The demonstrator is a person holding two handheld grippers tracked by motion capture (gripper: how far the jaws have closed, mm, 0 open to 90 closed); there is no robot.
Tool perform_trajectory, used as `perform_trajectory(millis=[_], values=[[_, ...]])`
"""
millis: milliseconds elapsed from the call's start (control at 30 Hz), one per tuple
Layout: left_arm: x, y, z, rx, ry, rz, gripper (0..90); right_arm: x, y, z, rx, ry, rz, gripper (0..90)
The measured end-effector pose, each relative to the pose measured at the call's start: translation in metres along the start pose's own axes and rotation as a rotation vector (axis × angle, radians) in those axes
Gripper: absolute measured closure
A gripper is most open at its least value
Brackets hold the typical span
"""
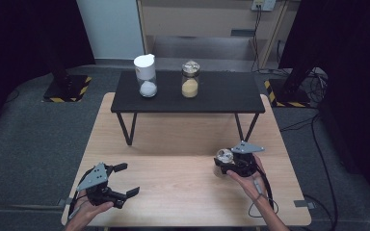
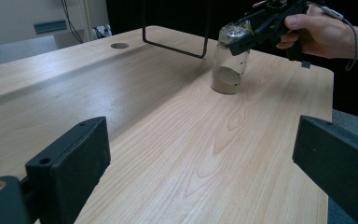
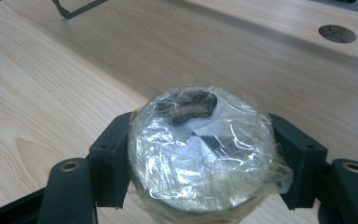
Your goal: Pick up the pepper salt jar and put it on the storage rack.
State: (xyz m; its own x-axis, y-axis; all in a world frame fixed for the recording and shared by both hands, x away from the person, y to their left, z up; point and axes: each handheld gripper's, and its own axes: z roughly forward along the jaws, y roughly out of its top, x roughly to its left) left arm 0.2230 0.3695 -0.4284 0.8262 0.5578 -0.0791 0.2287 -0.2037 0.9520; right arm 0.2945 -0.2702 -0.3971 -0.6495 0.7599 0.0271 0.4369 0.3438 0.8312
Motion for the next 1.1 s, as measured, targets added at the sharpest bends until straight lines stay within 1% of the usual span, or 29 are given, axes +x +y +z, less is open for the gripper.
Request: perform_trajectory(millis=[400, 733, 867, 1033, 1100], values=[[0.001, 0.000, -0.001, -0.005, 0.003, -0.001, 3.1, 0.001, 0.002, -0.001, 0.002, -0.005, -0.028, 34.2], [0.001, -0.001, -0.001, -0.006, 0.003, -0.003, 3.1, -0.001, 0.004, -0.004, 0.002, 0.005, -0.028, 34.4], [0.001, -0.001, -0.001, -0.006, 0.004, -0.005, 3.1, -0.004, 0.006, -0.008, -0.005, 0.015, -0.036, 34.4], [0.001, -0.001, -0.001, -0.006, 0.005, -0.005, 3.1, -0.008, 0.015, -0.016, -0.005, 0.040, -0.054, 34.5], [0.001, -0.001, -0.001, -0.006, 0.005, -0.006, 3.1, -0.011, 0.019, -0.020, -0.008, 0.052, -0.048, 34.5]])
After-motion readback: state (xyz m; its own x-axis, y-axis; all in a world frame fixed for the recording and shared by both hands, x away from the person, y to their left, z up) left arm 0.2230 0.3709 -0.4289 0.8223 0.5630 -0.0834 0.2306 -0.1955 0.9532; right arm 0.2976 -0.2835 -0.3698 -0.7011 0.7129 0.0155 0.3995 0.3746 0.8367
